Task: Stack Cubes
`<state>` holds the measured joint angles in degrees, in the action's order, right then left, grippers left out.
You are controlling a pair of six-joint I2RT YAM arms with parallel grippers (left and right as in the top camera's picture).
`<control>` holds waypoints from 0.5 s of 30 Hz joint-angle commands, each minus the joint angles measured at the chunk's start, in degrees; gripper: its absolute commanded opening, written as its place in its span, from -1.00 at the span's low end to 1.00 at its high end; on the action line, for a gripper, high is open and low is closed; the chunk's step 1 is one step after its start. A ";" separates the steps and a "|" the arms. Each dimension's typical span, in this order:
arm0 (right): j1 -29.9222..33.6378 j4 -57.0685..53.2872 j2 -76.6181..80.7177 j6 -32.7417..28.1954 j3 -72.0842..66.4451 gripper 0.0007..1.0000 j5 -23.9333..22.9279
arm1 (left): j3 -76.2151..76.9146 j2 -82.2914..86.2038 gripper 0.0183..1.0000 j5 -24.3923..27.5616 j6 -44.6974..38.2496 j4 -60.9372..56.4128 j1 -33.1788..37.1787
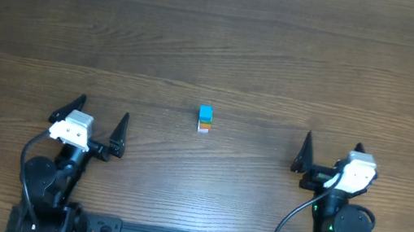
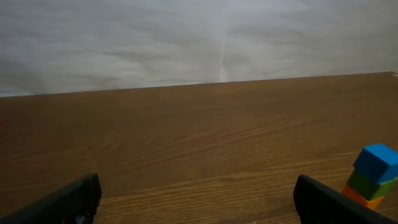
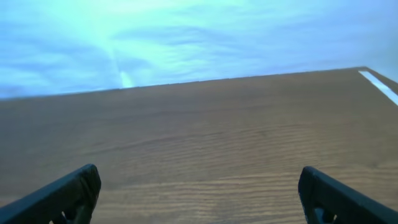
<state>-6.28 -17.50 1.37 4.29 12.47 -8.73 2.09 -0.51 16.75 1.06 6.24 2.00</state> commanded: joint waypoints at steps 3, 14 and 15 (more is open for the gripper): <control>0.63 -1.55 -1.05 -4.39 -3.89 0.98 3.13 | -0.33 0.35 1.00 0.57 -0.66 -0.15 -0.24; 0.74 -0.46 -1.05 -4.61 -6.95 0.99 2.86 | -0.33 0.35 1.00 0.57 -0.66 -0.15 -0.24; 0.81 -0.44 -1.05 -4.61 -6.97 0.99 2.86 | -0.33 0.35 1.00 0.57 -0.66 -0.15 -0.24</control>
<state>-6.02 -18.22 0.91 -0.03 6.13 -6.31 2.09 -0.51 16.75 1.06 6.22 2.00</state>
